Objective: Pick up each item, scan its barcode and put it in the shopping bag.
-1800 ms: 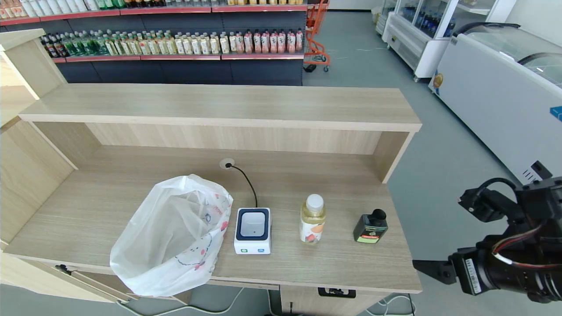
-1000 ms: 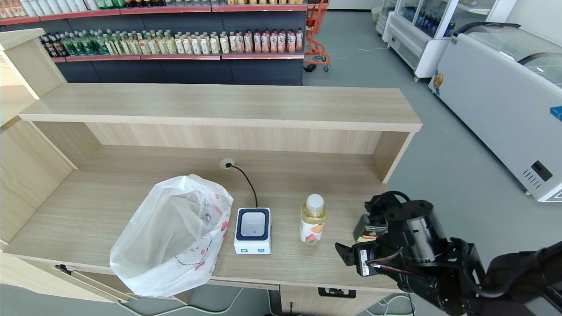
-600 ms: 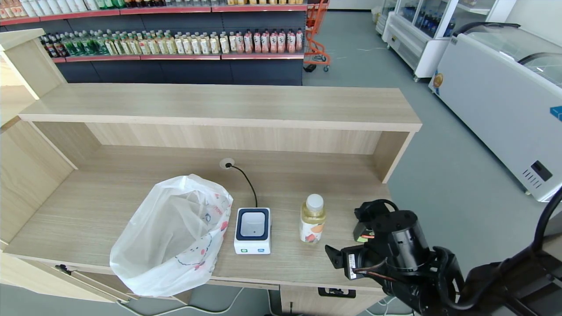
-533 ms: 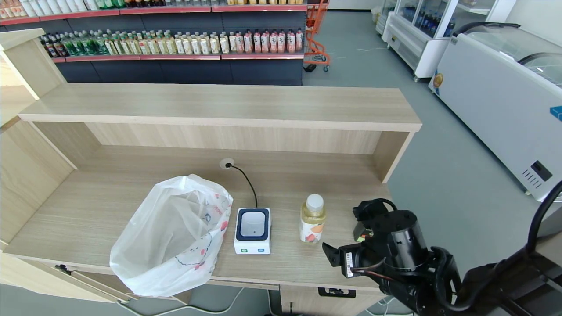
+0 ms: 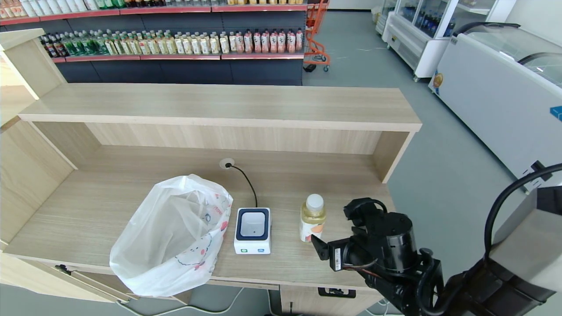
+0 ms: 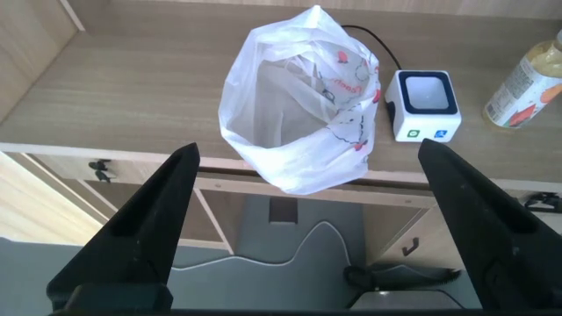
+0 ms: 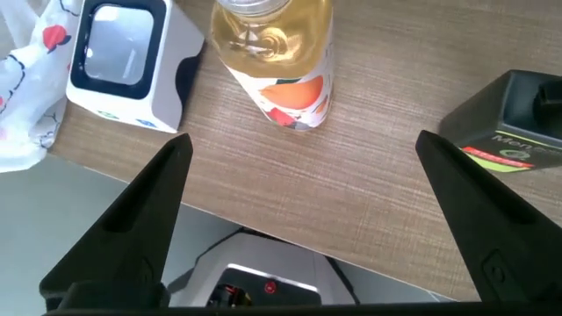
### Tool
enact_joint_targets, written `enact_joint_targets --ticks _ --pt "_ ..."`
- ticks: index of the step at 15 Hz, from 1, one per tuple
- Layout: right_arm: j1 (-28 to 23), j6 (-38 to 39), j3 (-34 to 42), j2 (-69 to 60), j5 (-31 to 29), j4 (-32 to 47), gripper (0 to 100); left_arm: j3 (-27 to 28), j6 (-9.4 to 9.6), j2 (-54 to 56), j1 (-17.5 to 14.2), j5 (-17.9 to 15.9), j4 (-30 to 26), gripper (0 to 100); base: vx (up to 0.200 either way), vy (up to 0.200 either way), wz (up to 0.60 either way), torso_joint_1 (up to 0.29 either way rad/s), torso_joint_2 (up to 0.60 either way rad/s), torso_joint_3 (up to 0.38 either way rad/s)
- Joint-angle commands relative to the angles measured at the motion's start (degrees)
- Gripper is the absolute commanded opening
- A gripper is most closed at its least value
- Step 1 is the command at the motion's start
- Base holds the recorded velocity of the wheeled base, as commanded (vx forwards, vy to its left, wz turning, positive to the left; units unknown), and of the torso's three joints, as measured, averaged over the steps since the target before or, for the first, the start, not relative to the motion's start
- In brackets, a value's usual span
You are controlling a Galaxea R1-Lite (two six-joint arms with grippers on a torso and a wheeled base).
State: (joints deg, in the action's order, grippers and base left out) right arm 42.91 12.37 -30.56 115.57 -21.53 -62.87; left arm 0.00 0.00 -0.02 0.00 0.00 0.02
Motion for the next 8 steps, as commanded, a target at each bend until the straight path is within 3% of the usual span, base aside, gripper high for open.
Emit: enact_joint_targets --ticks 1,8 --pt "-1.0 -0.2 0.4 0.4 -0.1 0.4 100 0.0 0.0 0.0 0.0 0.0 0.1 100 0.0 0.0 0.0 0.0 0.0 0.0" --pt "-2.2 -1.5 -1.3 4.6 -0.1 -0.2 100 0.0 0.0 0.0 0.0 0.0 0.0 100 0.0 0.0 0.0 0.0 0.0 0.0"
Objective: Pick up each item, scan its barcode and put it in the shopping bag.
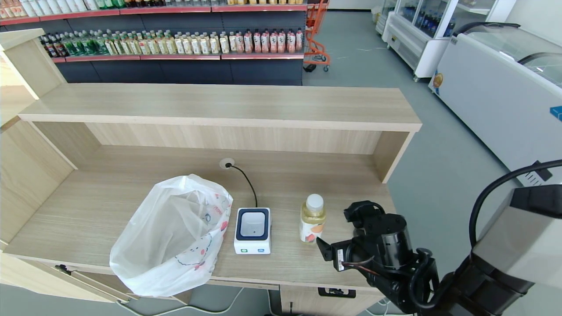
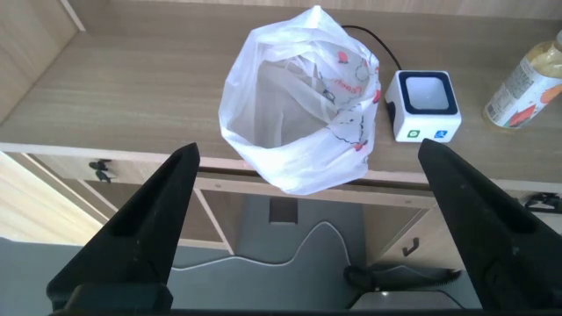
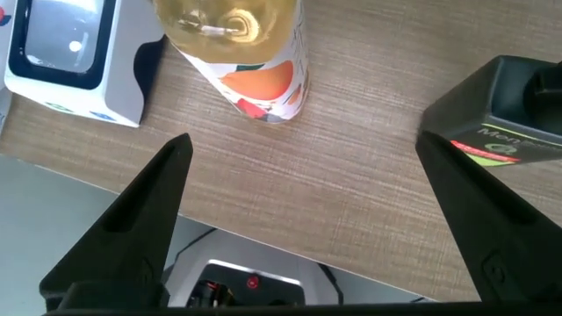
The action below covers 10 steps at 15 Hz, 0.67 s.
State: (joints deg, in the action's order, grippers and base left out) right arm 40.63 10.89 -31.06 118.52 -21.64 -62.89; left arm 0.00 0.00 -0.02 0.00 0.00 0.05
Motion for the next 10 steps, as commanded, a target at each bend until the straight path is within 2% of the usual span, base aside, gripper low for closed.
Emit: enact_joint_targets --ticks 1,10 --pt "0.0 0.0 -1.8 2.5 0.1 -0.1 100 0.0 0.0 0.0 0.0 0.0 0.0 100 0.0 0.0 0.0 0.0 0.0 0.0" --pt "0.1 -4.1 -14.9 13.0 0.3 -0.1 100 0.0 0.0 0.0 0.0 0.0 0.0 100 0.0 0.0 0.0 0.0 0.0 0.0"
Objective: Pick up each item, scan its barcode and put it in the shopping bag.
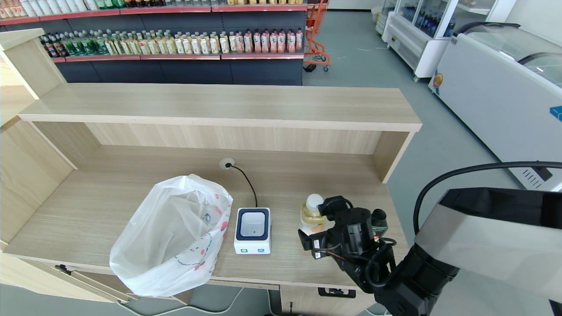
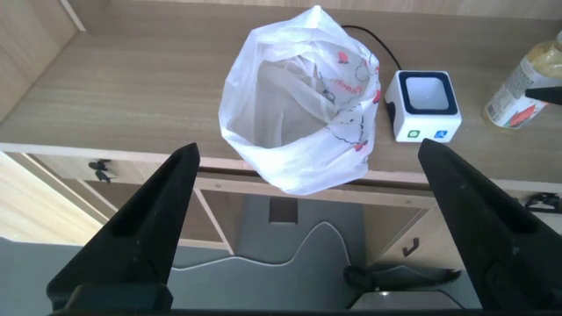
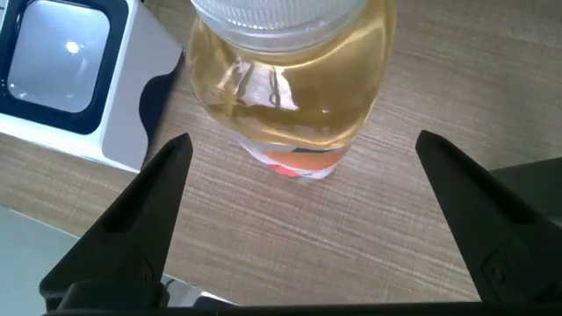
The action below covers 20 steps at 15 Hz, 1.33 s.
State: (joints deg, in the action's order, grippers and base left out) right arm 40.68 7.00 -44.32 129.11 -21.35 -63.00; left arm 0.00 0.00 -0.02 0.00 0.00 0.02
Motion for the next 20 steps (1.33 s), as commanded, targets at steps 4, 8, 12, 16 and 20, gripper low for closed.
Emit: enact_joint_targets --ticks 4,8,12,16,20 --pt "0.3 -1.6 -7.0 6.2 -0.4 0.0 100 0.0 0.0 0.0 0.0 0.0 0.1 100 0.0 0.0 0.0 0.0 0.0 0.0" --pt "0.5 -3.7 -13.0 9.0 -0.4 0.4 100 0.0 0.0 0.0 0.0 0.0 0.0 100 0.0 0.0 0.0 0.0 0.0 0.0" --pt "0.3 -6.5 -15.8 11.4 -0.4 0.1 100 0.0 0.0 0.0 0.0 0.0 0.0 100 0.0 0.0 0.0 0.0 0.0 0.0" --pt "0.0 -6.8 -18.3 12.6 0.0 0.1 100 0.0 0.0 0.0 0.0 0.0 0.1 100 0.0 0.0 0.0 0.0 0.0 0.0" --pt "-0.6 -6.9 -18.7 12.7 2.0 -1.4 100 0.0 0.0 0.0 0.0 0.0 0.0 100 0.0 0.0 0.0 0.0 0.0 0.0"
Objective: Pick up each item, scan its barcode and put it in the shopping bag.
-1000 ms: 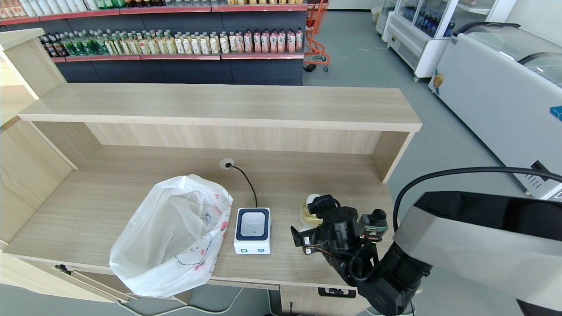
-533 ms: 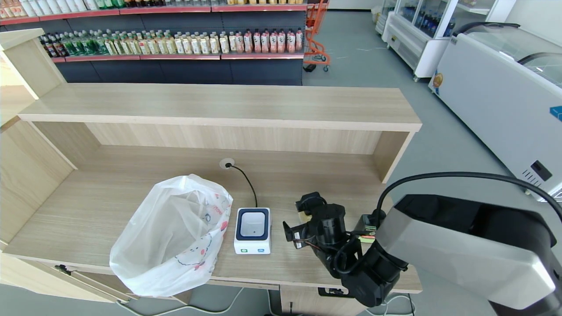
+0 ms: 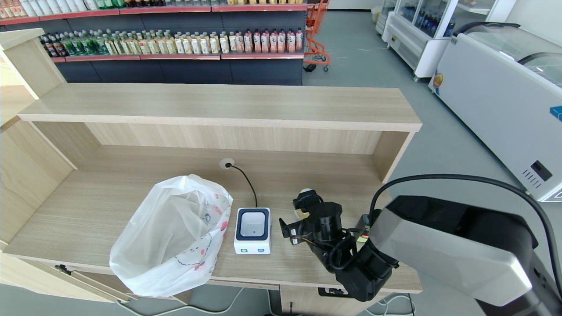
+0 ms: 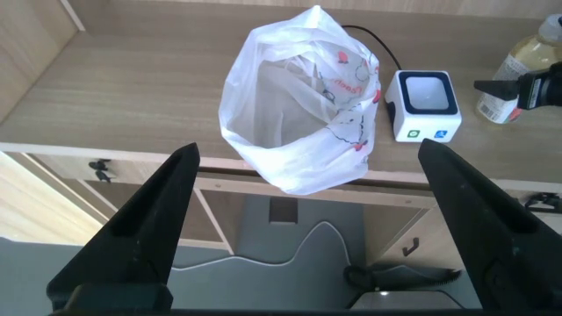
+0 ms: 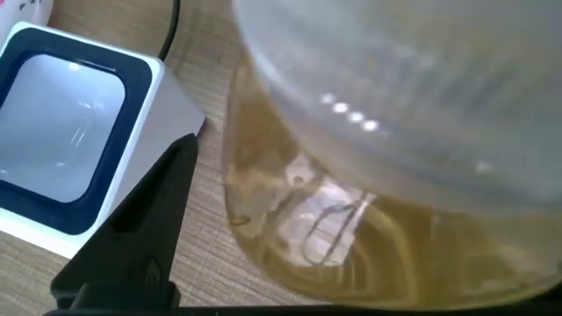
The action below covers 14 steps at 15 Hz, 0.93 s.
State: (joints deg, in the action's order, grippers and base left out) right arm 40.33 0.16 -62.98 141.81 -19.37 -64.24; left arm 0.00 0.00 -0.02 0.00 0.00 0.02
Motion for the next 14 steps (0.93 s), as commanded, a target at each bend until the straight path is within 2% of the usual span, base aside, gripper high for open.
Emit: enact_joint_targets --ticks 1,11,14 --pt "-0.3 -0.2 -0.1 0.0 0.2 -0.3 0 0.0 0.0 0.0 0.0 0.0 0.0 100 0.0 0.0 0.0 0.0 0.0 0.0" --pt "-2.4 -0.2 1.8 -0.7 0.1 -0.4 0 0.0 0.0 0.0 0.0 0.0 0.1 100 0.0 0.0 0.0 0.0 0.0 0.0" --pt "-3.7 2.3 1.5 -6.1 1.7 0.5 0 0.0 0.0 0.0 0.0 0.0 0.0 100 0.0 0.0 0.0 0.0 0.0 0.0"
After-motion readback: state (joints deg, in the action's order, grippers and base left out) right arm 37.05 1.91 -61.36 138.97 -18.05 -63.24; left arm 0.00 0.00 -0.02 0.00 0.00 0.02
